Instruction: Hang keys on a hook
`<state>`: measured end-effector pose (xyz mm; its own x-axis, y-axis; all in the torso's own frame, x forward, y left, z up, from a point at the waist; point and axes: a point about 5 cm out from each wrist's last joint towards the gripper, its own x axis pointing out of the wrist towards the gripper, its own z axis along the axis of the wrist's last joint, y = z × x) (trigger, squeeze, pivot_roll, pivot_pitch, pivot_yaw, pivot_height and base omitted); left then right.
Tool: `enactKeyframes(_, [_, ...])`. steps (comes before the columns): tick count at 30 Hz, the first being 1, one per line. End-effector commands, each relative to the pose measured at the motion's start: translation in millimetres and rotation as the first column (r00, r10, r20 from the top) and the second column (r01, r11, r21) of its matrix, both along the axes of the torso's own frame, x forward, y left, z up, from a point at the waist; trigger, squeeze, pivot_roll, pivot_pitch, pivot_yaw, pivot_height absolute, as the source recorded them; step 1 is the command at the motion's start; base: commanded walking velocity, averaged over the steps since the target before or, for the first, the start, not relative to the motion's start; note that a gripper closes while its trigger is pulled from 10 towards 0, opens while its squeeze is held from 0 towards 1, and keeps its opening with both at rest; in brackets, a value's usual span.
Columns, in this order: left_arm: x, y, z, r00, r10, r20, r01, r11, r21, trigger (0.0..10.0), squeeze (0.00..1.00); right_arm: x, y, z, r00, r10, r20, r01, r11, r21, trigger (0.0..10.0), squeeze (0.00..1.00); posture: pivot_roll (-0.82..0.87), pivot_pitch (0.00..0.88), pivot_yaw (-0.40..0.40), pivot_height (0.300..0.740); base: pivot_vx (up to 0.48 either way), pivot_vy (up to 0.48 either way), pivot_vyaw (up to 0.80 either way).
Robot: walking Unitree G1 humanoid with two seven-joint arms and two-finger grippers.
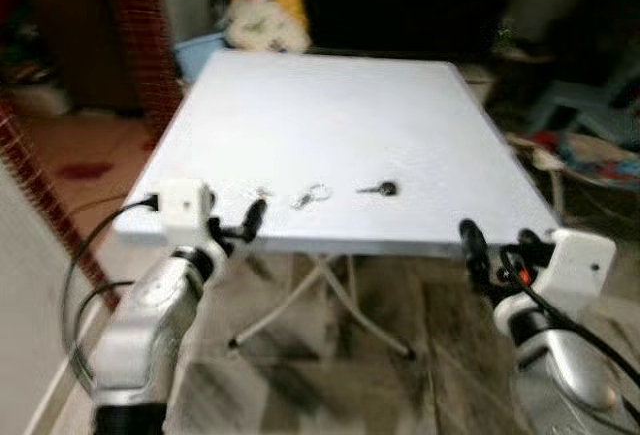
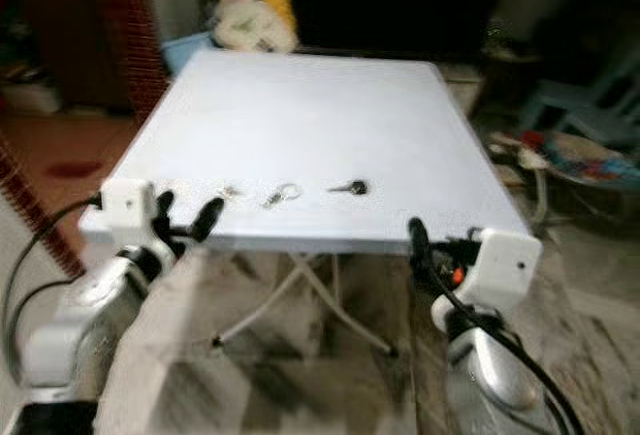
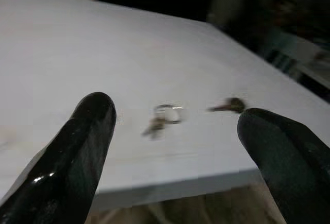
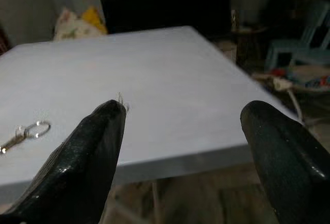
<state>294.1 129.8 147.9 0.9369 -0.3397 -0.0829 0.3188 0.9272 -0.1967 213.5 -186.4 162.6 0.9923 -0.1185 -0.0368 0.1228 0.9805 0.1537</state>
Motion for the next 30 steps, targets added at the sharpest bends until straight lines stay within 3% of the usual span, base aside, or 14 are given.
enactKeyframes(1, [1.2, 13.5, 0, 0.999, 0.047, 0.004, -0.047, 0.999, 0.022, 10.0, 0.00, 0.9, 5.9, 5, 0.999, 0.021, 0.025, -0.021, 1.000, 0.008, 10.0, 0.00, -0.02, 0.000, -0.008, 0.740, 0.000, 0.000, 0.00])
enactKeyframes(15, [6.3, 15.9, 2, 0.997, 0.074, 0.008, -0.074, 0.997, 0.019, 10.0, 0.00, 5.8, 12.1, 4, 0.998, 0.052, 0.023, -0.053, 0.998, 0.020, 10.0, 0.00, -0.01, 0.000, -0.009, 0.740, 0.000, 0.000, 0.00])
enactKeyframes(30, [9.8, 19.4, 2, 0.995, 0.103, 0.007, -0.103, 0.994, 0.018, 10.0, 0.00, 14.1, 21.3, 7, 0.994, 0.107, 0.028, -0.106, 0.994, -0.021, 10.0, 0.00, -0.01, 0.000, -0.014, 0.740, 0.000, -0.403, 0.00])
